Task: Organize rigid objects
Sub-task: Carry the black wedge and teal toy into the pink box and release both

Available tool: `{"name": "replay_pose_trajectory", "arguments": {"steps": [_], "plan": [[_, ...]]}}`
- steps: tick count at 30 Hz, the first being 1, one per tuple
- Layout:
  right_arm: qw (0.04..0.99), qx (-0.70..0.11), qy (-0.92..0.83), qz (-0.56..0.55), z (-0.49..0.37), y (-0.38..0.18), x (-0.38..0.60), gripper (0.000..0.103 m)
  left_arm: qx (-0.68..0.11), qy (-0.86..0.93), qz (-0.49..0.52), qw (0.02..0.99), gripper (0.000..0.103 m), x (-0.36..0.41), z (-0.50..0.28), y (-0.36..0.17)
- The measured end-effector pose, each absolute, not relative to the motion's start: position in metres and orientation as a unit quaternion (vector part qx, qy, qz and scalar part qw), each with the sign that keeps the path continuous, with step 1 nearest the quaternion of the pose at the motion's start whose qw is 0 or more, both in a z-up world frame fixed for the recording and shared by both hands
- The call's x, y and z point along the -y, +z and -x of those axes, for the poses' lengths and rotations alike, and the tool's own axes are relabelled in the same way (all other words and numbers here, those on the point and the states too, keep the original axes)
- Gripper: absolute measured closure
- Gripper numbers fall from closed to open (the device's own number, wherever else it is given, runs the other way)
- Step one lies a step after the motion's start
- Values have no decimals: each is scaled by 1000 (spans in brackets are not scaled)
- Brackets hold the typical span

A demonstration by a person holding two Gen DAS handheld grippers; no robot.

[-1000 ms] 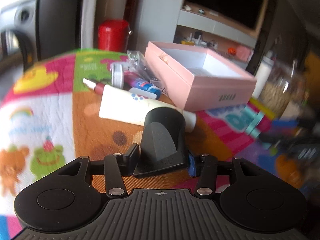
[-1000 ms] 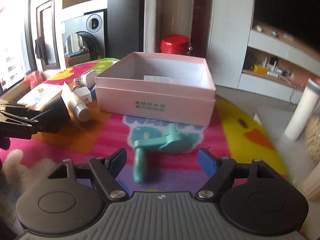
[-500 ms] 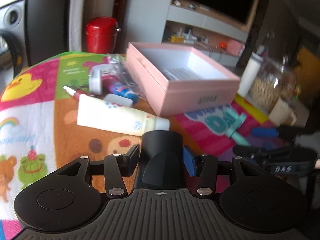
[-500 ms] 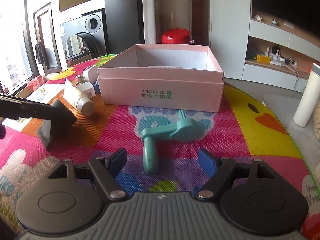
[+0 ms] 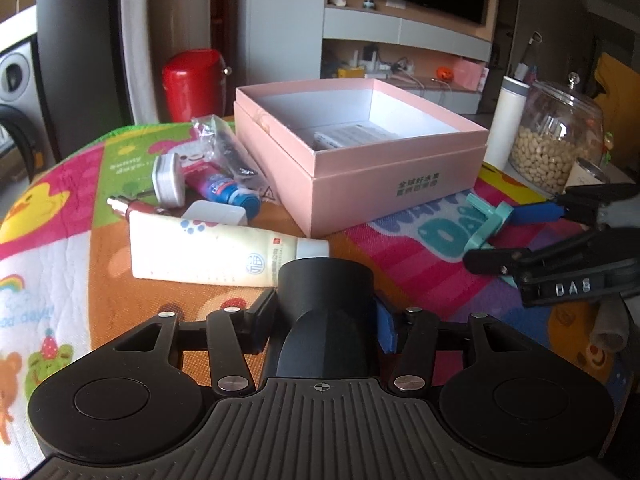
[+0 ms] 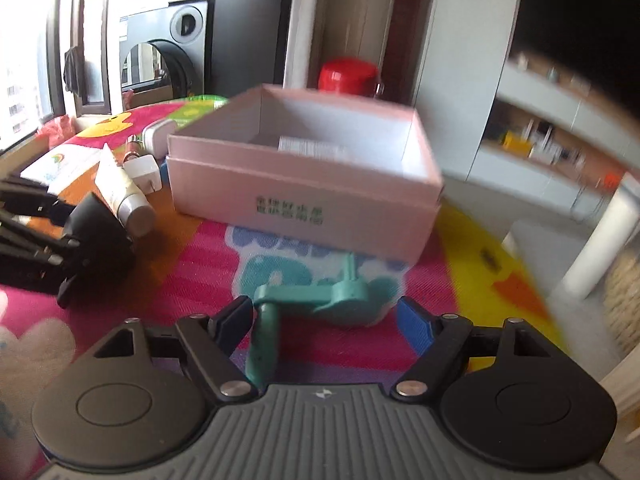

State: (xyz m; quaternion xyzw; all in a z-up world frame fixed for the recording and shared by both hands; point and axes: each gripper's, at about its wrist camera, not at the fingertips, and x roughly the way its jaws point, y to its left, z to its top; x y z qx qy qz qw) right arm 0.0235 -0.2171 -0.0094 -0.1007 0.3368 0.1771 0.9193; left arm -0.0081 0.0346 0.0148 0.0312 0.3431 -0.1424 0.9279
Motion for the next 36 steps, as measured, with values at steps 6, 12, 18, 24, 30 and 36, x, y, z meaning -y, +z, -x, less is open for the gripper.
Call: {"name": "replay_pose_trajectory", "arguments": {"steps": [6,12,18,24,30,36], "plan": [[920,-317,200,111,-13,-2,214,33,-333,-151,-46,930,48,-36,24,16],[931,-257,237,109,18,38,220,33,-309,-175,-3,935,48,-48,39,39],[949,-194,221,112,24,79,230,33,-253,-204,13,945,48,-51,16,95],[960,-150,215,97,-15,121,225,33,-188,-221,31,956,48,-41,-69,176],[959,-180,208,66,-64,122,205,32,-240,-221,97,940,49,-33,-146,159],[938,-227,247,88,-40,69,197,32,-289,-206,126,926,49,-48,-155,108]]}}
